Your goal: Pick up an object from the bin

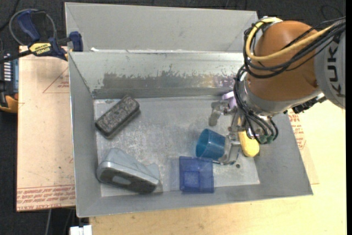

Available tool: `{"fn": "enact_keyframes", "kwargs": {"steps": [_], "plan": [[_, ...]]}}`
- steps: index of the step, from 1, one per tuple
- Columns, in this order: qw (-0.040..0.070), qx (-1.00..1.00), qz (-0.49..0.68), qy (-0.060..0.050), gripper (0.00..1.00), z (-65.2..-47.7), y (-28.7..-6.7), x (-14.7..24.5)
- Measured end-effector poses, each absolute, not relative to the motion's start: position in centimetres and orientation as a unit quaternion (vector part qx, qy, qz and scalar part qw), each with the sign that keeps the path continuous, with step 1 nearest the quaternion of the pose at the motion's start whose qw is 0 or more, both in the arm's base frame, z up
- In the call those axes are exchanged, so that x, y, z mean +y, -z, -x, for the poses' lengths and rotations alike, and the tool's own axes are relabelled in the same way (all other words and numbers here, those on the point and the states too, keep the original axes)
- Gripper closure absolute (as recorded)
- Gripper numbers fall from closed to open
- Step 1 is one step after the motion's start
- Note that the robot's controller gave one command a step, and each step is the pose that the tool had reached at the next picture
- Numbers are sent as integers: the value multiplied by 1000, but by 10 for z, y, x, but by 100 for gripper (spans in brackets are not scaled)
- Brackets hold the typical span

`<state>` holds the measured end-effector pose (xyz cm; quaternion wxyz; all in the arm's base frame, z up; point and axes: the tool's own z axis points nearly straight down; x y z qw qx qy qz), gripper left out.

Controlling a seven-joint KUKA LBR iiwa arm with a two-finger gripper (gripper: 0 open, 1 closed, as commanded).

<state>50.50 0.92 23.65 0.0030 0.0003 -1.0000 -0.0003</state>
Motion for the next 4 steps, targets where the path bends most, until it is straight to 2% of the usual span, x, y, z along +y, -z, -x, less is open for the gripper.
{"fn": "enact_keyframes", "kwargs": {"steps": [1,2,3,4], "plan": [[-1,-1000,0,0,0,-506,-240,9],[-4,-995,103,1,0,-518,-131,-33],[-6,-994,113,1,0,-509,-161,-56],[0,-971,241,1,0,-518,-112,-60]]}}
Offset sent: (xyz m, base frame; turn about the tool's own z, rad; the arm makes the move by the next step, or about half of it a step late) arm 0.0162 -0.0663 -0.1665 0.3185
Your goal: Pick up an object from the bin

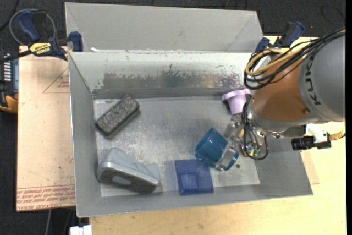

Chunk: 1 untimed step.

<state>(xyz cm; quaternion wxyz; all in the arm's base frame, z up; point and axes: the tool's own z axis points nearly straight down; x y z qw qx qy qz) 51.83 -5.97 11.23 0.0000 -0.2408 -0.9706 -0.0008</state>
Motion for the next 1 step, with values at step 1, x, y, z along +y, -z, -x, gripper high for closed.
{"fn": "enact_keyframes", "kwargs": {"steps": [1], "plan": [[-6,-976,219,2,0,-522,-70,-41]]}}
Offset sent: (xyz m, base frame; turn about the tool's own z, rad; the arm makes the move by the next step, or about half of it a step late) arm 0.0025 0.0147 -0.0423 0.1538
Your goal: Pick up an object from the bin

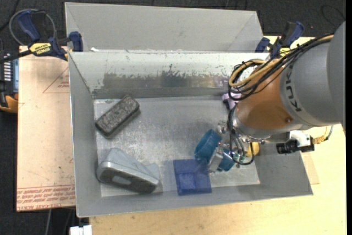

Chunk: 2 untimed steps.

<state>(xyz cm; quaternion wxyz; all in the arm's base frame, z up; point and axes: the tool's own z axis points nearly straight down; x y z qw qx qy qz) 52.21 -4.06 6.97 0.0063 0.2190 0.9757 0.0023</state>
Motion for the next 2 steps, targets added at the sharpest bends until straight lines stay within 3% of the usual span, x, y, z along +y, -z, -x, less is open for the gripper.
{"fn": "enact_keyframes", "kwargs": {"steps": [1,2], "plan": [[6,950,-313,-3,100,-522,-71,-44],[6,950,-313,-3,100,-522,-71,-44]]}}
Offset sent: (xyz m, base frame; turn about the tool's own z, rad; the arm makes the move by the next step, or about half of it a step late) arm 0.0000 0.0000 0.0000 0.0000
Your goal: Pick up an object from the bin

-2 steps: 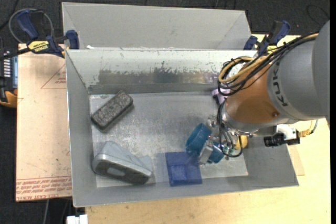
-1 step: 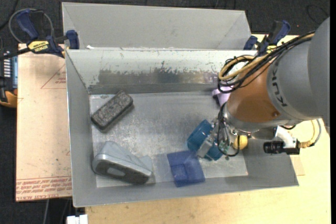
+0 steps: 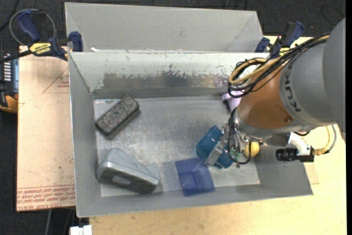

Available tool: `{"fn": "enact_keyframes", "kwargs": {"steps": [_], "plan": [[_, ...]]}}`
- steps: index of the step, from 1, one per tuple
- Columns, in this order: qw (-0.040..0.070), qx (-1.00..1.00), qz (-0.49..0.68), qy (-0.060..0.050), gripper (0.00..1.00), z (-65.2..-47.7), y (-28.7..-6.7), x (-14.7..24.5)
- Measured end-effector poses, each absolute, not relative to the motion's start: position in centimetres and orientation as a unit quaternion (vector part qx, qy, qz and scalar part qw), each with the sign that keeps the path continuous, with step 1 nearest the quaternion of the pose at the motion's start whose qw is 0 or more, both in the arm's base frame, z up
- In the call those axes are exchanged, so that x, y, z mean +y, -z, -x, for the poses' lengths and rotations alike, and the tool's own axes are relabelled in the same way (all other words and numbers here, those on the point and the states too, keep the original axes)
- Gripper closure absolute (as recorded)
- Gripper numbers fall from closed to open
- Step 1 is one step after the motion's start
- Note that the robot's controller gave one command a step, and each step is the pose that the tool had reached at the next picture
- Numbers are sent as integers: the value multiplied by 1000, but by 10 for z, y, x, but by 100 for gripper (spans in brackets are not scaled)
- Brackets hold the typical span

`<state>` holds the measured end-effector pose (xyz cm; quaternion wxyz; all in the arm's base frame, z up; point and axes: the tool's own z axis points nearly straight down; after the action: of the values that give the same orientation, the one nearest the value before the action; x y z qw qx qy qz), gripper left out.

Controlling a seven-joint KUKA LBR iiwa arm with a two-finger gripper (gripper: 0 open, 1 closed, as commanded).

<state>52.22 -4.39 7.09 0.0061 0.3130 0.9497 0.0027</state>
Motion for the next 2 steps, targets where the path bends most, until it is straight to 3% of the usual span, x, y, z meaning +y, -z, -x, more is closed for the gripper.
{"fn": "enact_keyframes", "kwargs": {"steps": [2], "plan": [[6,950,-312,-3,100,-522,-95,-44]]}}
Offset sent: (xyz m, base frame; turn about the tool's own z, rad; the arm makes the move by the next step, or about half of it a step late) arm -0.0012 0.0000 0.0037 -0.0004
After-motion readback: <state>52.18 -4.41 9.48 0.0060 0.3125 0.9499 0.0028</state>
